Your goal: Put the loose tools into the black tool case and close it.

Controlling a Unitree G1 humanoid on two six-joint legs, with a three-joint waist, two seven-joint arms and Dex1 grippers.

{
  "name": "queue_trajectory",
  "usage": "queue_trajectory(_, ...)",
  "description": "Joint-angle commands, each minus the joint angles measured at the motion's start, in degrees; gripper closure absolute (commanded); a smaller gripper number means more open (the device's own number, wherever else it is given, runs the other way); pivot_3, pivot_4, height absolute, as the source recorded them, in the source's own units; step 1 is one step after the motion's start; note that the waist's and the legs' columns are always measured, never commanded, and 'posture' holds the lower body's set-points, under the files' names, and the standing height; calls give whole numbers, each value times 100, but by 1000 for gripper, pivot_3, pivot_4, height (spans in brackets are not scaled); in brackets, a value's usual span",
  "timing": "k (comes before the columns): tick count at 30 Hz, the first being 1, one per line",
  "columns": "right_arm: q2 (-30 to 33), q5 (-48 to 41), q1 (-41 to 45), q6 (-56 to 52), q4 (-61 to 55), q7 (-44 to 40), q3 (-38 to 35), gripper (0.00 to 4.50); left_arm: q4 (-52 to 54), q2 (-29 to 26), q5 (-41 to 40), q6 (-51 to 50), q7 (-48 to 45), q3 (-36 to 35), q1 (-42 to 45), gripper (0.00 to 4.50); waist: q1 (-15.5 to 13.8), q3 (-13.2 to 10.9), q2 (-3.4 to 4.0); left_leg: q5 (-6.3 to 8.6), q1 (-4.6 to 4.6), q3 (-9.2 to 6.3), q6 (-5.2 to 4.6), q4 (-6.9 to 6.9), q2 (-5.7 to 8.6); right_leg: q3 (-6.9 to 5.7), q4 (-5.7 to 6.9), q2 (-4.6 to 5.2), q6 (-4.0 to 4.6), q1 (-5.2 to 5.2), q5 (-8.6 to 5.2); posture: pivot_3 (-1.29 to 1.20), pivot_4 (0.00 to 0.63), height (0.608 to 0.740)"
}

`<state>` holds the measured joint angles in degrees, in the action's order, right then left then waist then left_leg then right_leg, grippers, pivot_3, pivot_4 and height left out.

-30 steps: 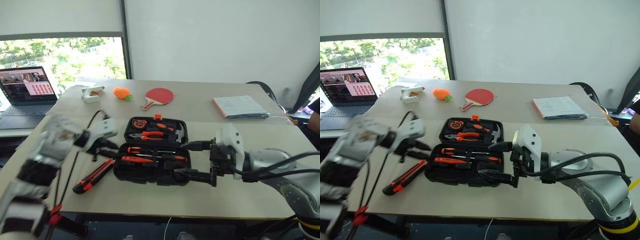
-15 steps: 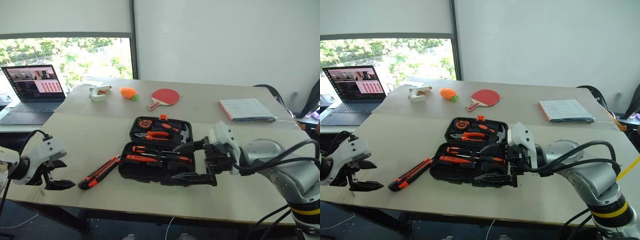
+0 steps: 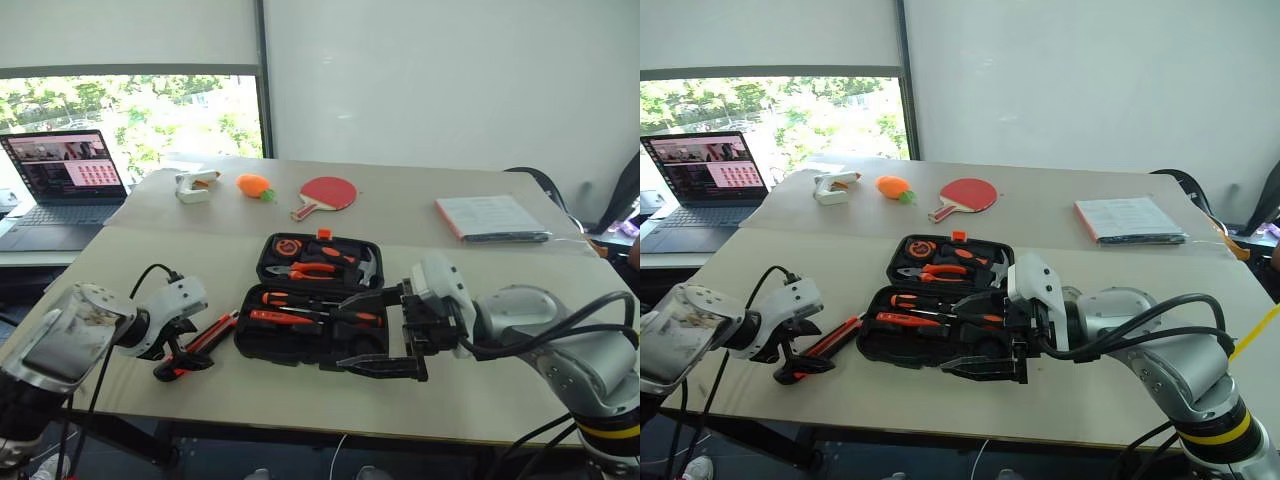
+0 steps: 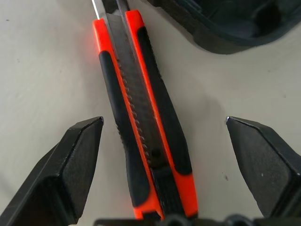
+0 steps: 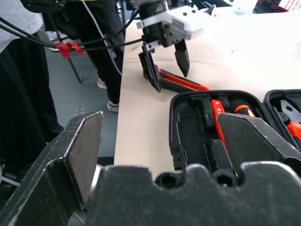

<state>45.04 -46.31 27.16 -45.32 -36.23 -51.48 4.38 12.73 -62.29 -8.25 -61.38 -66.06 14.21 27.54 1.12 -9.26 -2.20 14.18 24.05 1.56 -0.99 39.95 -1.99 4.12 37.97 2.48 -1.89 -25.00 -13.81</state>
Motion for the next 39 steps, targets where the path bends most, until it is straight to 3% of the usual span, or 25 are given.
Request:
queue_trajectory(1, 20, -128, -35, -45, -232, 150, -232, 0, -172, -10, 146, 117, 89, 297, 152, 20, -12, 0, 0, 0, 0, -1, 0, -1, 0, -1, 1, 0, 1, 0, -1, 0, 150, 736)
queue_trajectory(4, 36, -146, -74, -75, -256, 237, -293, 0, -277, 91, 44, 30, 86, 403, 241, 782, -25, 1, 1, 0, -9, -1, 0, 1, 2, -1, 1, 2, 1, 9, -1, 0, 150, 736)
queue_trajectory(7, 53, -165, -97, -99, -275, 286, -332, 0, -318, 140, 3, 25, 111, 449, 254, 2018, -24, 1, 2, 0, -27, 0, 0, -1, 2, 0, -2, 1, 0, 28, -2, 0, 150, 736)
queue_trajectory(10, 72, -198, -111, -128, -299, 301, -378, 0, -406, 161, -5, 36, 178, 393, 239, 2851, -26, 1, 2, 0, -31, -1, 0, -3, 2, -1, -4, 1, 0, 32, -3, 0, 150, 736)
queue_trajectory(17, 180, -266, -145, -113, -275, 299, -450, 0, -1000, -204, 143, 583, 276, -30, 539, 2899, -10, 0, 0, 0, -47, -1, 0, -3, 1, -2, -4, 1, 1, 45, -4, 0, 150, 736)
queue_trajectory(20, 219, -271, -173, -84, -264, 249, -458, 0, -1488, -496, 451, 1218, 214, 2, 1132, 2904, -16, -5, -8, 0, -47, -1, 0, -6, -1, -3, -3, -1, 4, 44, -5, 0, 150, 736)
queue_trajectory(24, 277, -255, -222, -58, -272, 178, -463, 0, -1728, -359, 465, 2163, -142, 33, 1815, 2904, -80, -15, -24, 0, -39, -5, 0, -6, 5, -10, -16, 5, 1, 48, -8, 0, 150, 736)
queue_trajectory(30, 371, -172, -240, 1, -207, 4, -443, 0, -1653, 510, 368, 2806, -1118, 549, 2765, 2904, -136, -15, -24, 1, -23, -2, 0, -6, 8, -13, -45, 13, -12, 54, -4, 0, 150, 736)
queue_trajectory(39, 356, -263, -426, -103, -409, 234, -557, 0, -2170, 2338, 941, 3165, -1371, 1658, 3500, 2904, -105, -15, -23, 1, -24, -4, -1, -5, 8, -9, -40, 6, -11, 54, -3, 0, 150, 736)
